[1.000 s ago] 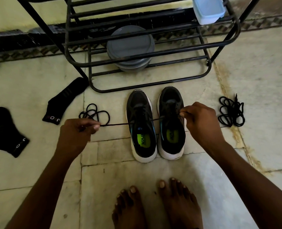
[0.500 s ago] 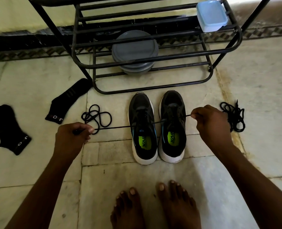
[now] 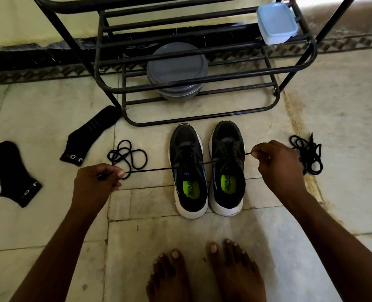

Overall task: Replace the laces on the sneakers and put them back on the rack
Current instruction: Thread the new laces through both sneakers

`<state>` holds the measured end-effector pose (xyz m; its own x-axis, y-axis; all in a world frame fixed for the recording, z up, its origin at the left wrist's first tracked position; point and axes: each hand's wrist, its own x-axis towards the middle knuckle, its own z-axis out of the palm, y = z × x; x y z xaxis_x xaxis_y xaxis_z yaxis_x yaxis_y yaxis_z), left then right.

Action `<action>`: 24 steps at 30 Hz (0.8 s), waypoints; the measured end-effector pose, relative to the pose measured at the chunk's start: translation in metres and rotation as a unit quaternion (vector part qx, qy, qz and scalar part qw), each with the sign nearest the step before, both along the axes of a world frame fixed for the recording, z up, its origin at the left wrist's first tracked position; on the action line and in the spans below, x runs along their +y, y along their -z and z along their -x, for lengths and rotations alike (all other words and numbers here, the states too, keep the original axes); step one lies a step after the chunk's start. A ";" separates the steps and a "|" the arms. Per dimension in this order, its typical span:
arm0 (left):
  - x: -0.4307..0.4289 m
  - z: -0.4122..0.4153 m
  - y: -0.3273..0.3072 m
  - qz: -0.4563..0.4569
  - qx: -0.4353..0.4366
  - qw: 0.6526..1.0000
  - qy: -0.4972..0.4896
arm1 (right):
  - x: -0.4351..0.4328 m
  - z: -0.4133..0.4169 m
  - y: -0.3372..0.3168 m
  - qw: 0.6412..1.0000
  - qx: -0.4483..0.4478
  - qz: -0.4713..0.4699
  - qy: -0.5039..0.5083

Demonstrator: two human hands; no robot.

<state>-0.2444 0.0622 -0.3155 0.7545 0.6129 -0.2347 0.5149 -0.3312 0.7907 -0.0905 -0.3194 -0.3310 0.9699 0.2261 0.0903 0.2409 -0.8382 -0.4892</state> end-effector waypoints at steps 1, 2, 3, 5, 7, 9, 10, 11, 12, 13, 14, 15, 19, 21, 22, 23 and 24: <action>0.000 -0.001 0.000 0.000 -0.003 1.000 -0.001 | 0.000 0.000 0.000 1.000 0.001 0.001 0.002; 0.000 -0.001 0.000 0.001 -0.006 1.000 -0.001 | 0.001 0.000 0.000 1.000 0.002 0.003 0.006; 0.000 -0.002 0.000 0.001 -0.010 1.000 -0.001 | 0.001 0.001 0.001 1.000 0.003 0.006 0.011; 0.001 -0.002 0.001 -0.004 -0.009 1.000 0.003 | 0.000 0.000 0.001 1.000 -0.001 0.008 0.018; 0.002 -0.001 0.004 -0.029 0.010 0.999 0.019 | 0.000 -0.001 0.005 1.000 0.006 0.012 -0.001; 0.000 0.000 0.008 -0.101 0.051 0.991 0.065 | 0.001 -0.001 0.007 0.999 0.018 0.018 -0.034; -0.005 -0.001 0.008 -0.142 0.069 0.983 0.092 | 0.002 0.000 0.007 0.998 0.025 0.020 -0.050; -0.011 -0.002 0.009 -0.172 0.068 0.976 0.119 | 0.004 0.002 0.007 0.997 0.028 0.021 -0.069; -0.016 -0.004 0.013 -0.192 0.046 0.969 0.148 | 0.008 0.005 0.007 0.995 0.026 0.019 -0.090; -0.023 -0.007 0.015 -0.202 0.011 0.963 0.180 | 0.013 0.009 0.005 0.993 0.024 0.013 -0.112; -0.032 -0.011 0.017 -0.202 -0.022 0.957 0.206 | 0.020 0.012 0.003 0.991 0.027 0.002 -0.132; -0.042 -0.015 0.017 -0.194 -0.049 0.953 0.226 | 0.028 0.015 0.000 0.988 0.032 -0.011 -0.151; -0.076 -0.037 0.019 -0.151 -0.065 0.950 0.265 | 0.060 0.020 0.002 0.975 0.037 -0.020 -0.220; -0.082 -0.044 0.026 -0.163 -0.055 0.935 0.311 | 0.073 0.021 0.006 0.967 0.028 0.004 -0.252; -0.082 -0.047 0.029 -0.178 -0.047 0.927 0.327 | 0.078 0.021 0.008 0.964 0.018 0.016 -0.264; -0.082 -0.049 0.031 -0.198 -0.039 0.920 0.335 | 0.083 0.021 0.009 0.962 0.006 0.027 -0.271; -0.082 -0.050 0.032 -0.220 -0.031 0.914 0.340 | 0.087 0.021 0.011 0.962 -0.007 0.033 -0.273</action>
<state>-0.1943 -0.0198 -0.3474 0.9995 0.0214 -0.0227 0.0301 -0.8507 0.5247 -0.1120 -0.2323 -0.3418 0.7045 0.7063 0.0701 0.6592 -0.6145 -0.4334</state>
